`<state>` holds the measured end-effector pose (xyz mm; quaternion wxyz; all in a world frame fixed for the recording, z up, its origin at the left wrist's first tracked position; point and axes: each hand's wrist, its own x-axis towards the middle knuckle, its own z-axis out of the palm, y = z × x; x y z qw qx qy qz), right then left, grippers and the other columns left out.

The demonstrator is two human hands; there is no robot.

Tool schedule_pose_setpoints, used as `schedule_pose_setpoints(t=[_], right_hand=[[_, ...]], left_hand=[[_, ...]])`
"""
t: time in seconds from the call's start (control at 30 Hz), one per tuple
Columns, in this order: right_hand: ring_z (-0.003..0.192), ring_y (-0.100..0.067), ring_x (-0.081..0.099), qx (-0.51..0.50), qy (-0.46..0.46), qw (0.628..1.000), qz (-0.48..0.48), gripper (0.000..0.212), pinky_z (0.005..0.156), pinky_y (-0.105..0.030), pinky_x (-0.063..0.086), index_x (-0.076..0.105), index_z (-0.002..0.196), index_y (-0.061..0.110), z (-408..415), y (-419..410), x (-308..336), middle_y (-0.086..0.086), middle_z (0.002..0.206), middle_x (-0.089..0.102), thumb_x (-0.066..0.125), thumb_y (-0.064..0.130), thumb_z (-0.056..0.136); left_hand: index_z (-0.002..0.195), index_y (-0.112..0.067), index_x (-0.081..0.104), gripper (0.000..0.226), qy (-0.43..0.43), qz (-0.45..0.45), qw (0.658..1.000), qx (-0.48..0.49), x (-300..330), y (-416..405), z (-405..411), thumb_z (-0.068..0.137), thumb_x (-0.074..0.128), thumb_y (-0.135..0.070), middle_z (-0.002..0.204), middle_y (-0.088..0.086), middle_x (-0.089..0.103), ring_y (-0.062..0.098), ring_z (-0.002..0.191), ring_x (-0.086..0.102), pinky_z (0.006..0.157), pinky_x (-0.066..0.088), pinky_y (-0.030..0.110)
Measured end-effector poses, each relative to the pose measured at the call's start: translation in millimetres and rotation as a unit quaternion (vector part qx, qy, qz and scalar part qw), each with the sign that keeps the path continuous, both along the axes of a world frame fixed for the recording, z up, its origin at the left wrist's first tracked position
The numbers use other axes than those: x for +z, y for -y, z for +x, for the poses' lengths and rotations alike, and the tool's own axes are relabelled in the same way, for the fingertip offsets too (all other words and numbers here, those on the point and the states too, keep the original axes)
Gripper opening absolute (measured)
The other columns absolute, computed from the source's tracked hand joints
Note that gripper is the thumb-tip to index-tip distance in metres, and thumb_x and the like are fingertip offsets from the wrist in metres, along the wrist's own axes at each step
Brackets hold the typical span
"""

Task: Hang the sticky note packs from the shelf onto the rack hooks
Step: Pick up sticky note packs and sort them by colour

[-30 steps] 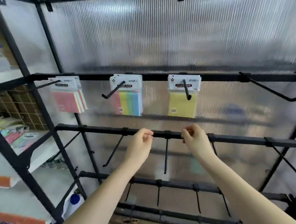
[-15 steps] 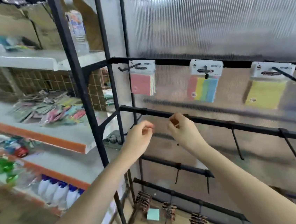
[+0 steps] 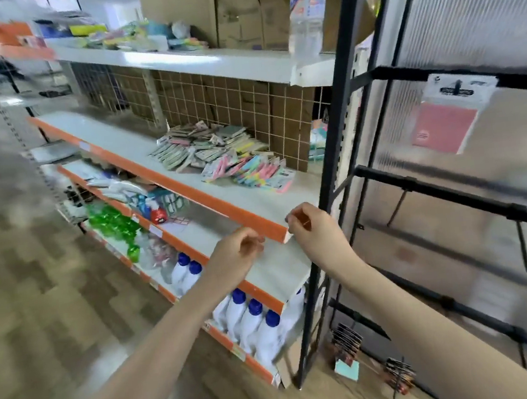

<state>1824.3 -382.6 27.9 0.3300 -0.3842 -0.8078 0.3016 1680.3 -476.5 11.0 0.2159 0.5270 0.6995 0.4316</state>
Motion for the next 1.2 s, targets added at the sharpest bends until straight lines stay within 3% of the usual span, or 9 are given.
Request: schedule_pose_setpoints(t=[0.07,0.2,0.3,0.43,0.57,0.67,0.9,1.07,1.2], right_hand=[[0.073,-0.016,0.058,0.013,0.007,1.000,-0.013,0.012,0.060,-0.026,0.046,0.059,0.095,0.015,-29.0,-0.6,-6.7,0.001,0.085,0.064,0.049,0.022,0.097],[0.072,-0.024,0.057,0.039,0.035,0.998,-0.022,0.019,0.064,-0.037,0.046,0.060,0.093,0.008,-85.0,-7.9,-20.0,-0.007,0.084,0.065,0.049,0.024,0.096],[0.075,-0.021,0.059,0.052,0.039,0.998,-0.025,0.020,0.068,-0.036,0.048,0.060,0.090,0.010,-128.1,-21.8,-29.8,-0.005,0.085,0.066,0.049,0.025,0.095],[0.075,-0.020,0.057,0.072,0.046,0.996,-0.027,0.018,0.065,-0.034,0.045,0.059,0.090,0.009,-189.4,-51.8,-41.6,-0.004,0.084,0.064,0.049,0.023,0.095],[0.084,-0.025,0.058,0.075,0.060,0.995,-0.030,0.020,0.070,-0.034,0.044,0.060,0.095,0.005,-250.8,-93.0,-44.5,-0.009,0.092,0.064,0.049,0.021,0.095],[0.094,-0.028,0.060,0.079,0.060,0.994,-0.040,0.020,0.078,-0.036,0.047,0.061,0.098,0.003,-293.0,-123.8,-42.1,-0.013,0.100,0.066,0.049,0.019,0.095],[0.103,-0.029,0.059,0.082,0.072,0.993,-0.054,0.020,0.086,-0.036,0.044,0.061,0.105,0.003,-366.3,-172.6,-46.6,-0.014,0.108,0.066,0.050,0.013,0.092],[0.104,-0.028,0.059,0.089,0.095,0.990,-0.059,0.021,0.090,-0.040,0.046,0.061,0.107,0.003,-407.7,-194.4,-59.6,-0.013,0.111,0.064,0.049,0.010,0.092],[0.107,-0.028,0.056,0.083,0.120,0.988,-0.040,0.024,0.091,-0.039,0.044,0.060,0.110,0.003,-444.0,-215.3,-69.6,-0.012,0.114,0.064,0.047,0.008,0.091]], left_hand=[[0.096,-0.011,0.063,0.019,0.002,-0.014,0.999,0.034,-5.2,7.0,-26.9,0.093,0.048,0.000,0.090,0.002,0.067,0.018,0.087,0.064,0.083,0.051,0.029],[0.100,-0.005,0.062,0.022,-0.016,-0.049,0.996,0.069,-15.7,9.2,-74.5,0.092,0.044,0.005,0.096,0.009,0.067,0.017,0.088,0.062,0.075,0.047,0.018],[0.103,0.003,0.061,0.020,0.011,-0.058,0.994,0.092,-21.2,-0.9,-109.2,0.092,0.045,0.008,0.101,0.018,0.065,0.031,0.095,0.060,0.085,0.046,0.036],[0.104,-0.007,0.063,0.019,-0.021,-0.078,0.990,0.118,-29.2,-25.6,-164.2,0.095,0.046,-0.002,0.097,0.003,0.064,0.019,0.088,0.061,0.075,0.048,0.021],[0.108,-0.007,0.064,0.022,-0.038,-0.103,0.984,0.140,-32.2,-62.0,-214.7,0.095,0.046,-0.005,0.104,0.008,0.067,0.023,0.097,0.063,0.088,0.050,0.034],[0.113,-0.005,0.062,0.025,-0.076,-0.133,0.978,0.141,-29.9,-91.8,-251.2,0.095,0.046,-0.005,0.110,0.010,0.066,0.026,0.100,0.061,0.086,0.047,0.031],[0.112,-0.008,0.060,0.024,-0.105,-0.143,0.972,0.154,-33.5,-143.6,-322.7,0.094,0.043,-0.008,0.092,0.002,0.059,0.022,0.086,0.056,0.065,0.033,0.022],[0.121,-0.008,0.056,0.030,-0.067,-0.130,0.976,0.163,-47.4,-176.8,-366.7,0.093,0.044,-0.005,0.121,0.005,0.062,0.020,0.108,0.056,0.077,0.035,0.018],[0.125,-0.009,0.052,0.033,-0.052,-0.128,0.981,0.138,-56.3,-211.3,-405.8,0.093,0.043,-0.004,0.127,0.006,0.058,0.016,0.105,0.055,0.076,0.038,0.018]])
